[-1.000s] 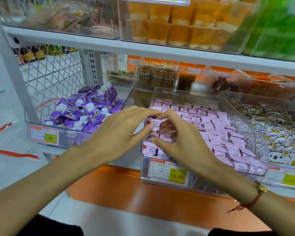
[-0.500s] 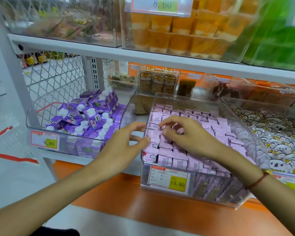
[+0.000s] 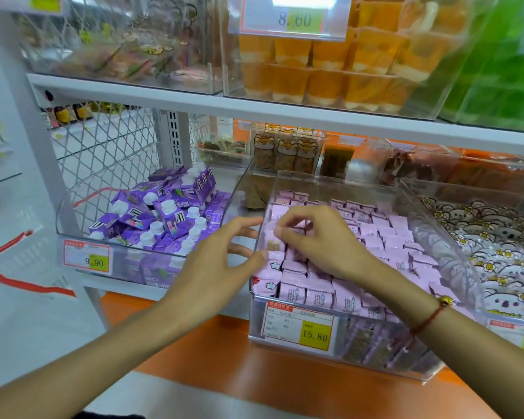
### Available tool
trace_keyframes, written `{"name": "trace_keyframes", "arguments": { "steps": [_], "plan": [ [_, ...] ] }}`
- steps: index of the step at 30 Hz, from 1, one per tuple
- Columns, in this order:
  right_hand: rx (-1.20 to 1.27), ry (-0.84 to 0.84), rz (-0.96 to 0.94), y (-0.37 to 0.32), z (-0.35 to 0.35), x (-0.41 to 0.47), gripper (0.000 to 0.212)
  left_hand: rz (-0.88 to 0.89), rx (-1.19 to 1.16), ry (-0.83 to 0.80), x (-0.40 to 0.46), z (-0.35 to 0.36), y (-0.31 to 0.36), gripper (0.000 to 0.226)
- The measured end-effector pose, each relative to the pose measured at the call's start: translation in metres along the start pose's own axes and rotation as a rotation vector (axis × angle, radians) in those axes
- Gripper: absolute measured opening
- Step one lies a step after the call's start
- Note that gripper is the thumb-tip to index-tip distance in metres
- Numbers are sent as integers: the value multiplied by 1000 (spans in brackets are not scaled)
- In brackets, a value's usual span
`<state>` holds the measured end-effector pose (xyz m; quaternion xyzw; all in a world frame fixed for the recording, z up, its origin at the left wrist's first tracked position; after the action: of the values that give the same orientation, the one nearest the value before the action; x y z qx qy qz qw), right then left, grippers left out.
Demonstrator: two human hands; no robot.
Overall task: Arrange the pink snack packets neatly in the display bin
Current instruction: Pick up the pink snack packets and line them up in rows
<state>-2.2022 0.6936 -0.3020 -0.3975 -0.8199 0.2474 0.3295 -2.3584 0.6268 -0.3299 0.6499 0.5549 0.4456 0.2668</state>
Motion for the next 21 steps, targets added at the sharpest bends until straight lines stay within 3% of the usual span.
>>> {"name": "trace_keyframes", "arguments": {
  "steps": [3,7,9,12,15,18,21],
  "plan": [
    [237,190,0,-11,-7,0,10,10,4,-12,0,-1,1,38],
    [465,611,20,-23,-32,0,11,14,53,16,5,-7,3,33],
    [641,688,117,-20,-40,-4,13,110,97,71,6,-13,8,44],
    [893,563,348,-14,-35,-10,18,396,239,60,4,-16,21,71],
    [1155,447,541,-12,-23,-15,20,567,381,108,6,-19,23,63],
    [1240,400,603,-13,-22,-18,16,566,328,121,7,-23,24,49],
    [1032,335,588,-11,-26,-17,25,342,30,123,7,-23,28,39]
  ]
}}
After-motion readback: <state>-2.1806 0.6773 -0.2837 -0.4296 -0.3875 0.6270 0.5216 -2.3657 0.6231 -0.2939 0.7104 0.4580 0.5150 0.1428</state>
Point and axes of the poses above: each hand's wrist, its own x-axis towards the middle knuckle, its own z-axis out of the palm, y = z × x, the point moved 2 cm from there along x, towards the middle knuckle, and after that the axes turned 6 degrees about x, right-handed, at the moved point
